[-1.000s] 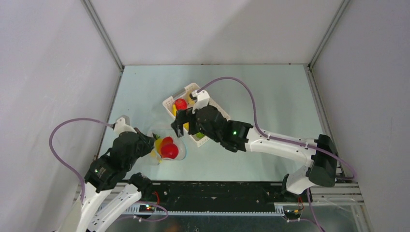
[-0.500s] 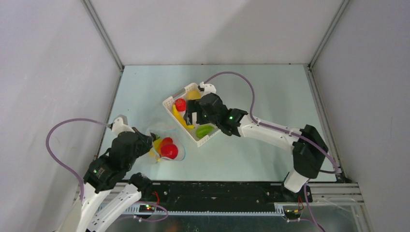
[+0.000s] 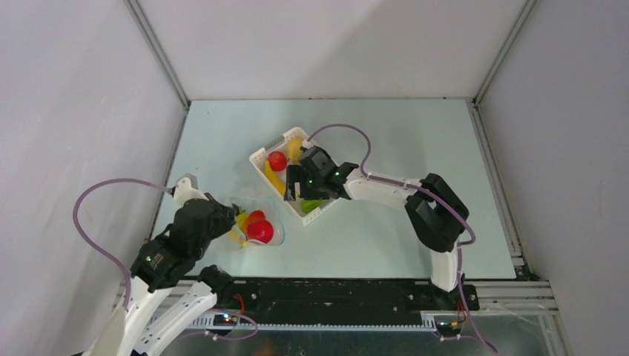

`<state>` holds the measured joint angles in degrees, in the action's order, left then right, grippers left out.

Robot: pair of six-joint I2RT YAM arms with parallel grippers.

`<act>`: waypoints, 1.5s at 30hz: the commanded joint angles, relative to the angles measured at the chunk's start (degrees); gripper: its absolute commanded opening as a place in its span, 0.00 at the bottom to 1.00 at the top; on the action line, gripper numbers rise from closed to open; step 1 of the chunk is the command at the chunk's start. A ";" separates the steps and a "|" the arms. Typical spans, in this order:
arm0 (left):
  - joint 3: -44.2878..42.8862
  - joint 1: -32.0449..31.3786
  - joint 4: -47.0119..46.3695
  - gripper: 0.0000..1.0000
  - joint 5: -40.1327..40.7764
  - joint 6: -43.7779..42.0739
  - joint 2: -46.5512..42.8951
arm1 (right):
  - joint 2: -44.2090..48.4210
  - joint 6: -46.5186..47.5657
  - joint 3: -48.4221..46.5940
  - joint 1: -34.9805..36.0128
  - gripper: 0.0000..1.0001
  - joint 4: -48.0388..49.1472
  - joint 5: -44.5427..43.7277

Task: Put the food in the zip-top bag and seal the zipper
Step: Pick up the fake fruit from the bin.

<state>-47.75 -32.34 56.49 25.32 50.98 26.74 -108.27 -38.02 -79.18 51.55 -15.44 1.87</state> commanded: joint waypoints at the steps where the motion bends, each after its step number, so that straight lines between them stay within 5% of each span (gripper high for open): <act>1: -0.42 -0.18 -1.74 0.00 1.14 0.17 0.15 | -3.55 -2.10 -5.08 -0.48 0.88 -3.41 1.83; 24: 1.21 -0.19 -2.80 0.00 0.52 -0.36 0.34 | -5.48 -8.72 -4.64 -2.73 0.85 0.54 0.64; 45: 1.50 -0.14 -2.85 0.00 0.84 -0.58 0.46 | -12.51 -0.20 -13.15 1.08 0.67 -12.47 -7.08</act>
<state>-46.83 -32.34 55.42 25.32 50.96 26.74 -119.22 -41.45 -88.42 52.05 -23.88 -1.17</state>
